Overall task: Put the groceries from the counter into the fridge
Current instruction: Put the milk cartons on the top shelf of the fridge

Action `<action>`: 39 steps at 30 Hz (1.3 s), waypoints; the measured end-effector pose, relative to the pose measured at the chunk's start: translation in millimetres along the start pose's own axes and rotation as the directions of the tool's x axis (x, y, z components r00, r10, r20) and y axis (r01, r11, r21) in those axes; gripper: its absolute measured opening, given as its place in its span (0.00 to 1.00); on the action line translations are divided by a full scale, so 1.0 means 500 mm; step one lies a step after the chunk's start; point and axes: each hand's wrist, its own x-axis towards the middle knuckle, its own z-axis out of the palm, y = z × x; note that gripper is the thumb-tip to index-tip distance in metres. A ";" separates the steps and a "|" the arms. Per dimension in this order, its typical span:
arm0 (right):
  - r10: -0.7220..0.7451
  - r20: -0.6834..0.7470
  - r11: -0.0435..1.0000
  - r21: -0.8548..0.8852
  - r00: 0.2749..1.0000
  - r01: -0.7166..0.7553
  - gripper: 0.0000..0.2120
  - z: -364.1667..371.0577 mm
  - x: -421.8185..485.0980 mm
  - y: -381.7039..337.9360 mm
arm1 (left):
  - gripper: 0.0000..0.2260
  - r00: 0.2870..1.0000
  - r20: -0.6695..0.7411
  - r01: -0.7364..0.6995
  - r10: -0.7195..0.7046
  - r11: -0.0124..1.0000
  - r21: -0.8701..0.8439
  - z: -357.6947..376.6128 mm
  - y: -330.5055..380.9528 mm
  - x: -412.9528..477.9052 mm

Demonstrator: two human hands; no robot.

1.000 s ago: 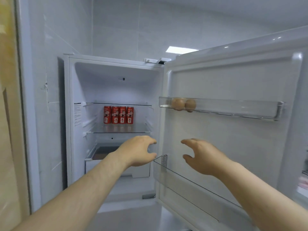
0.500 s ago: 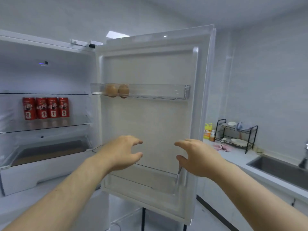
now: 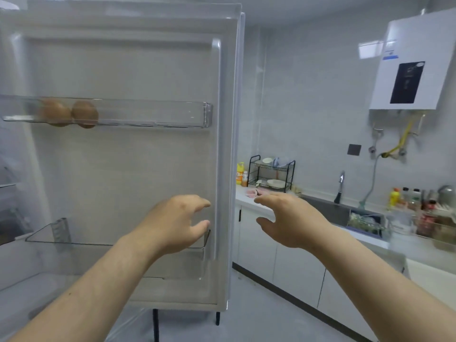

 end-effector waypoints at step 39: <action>0.985 -0.145 0.110 0.098 0.095 -0.989 0.24 -0.107 -0.808 0.031 | 0.19 0.419 -0.002 -0.684 0.908 0.314 -0.659 0.253 0.678 -0.014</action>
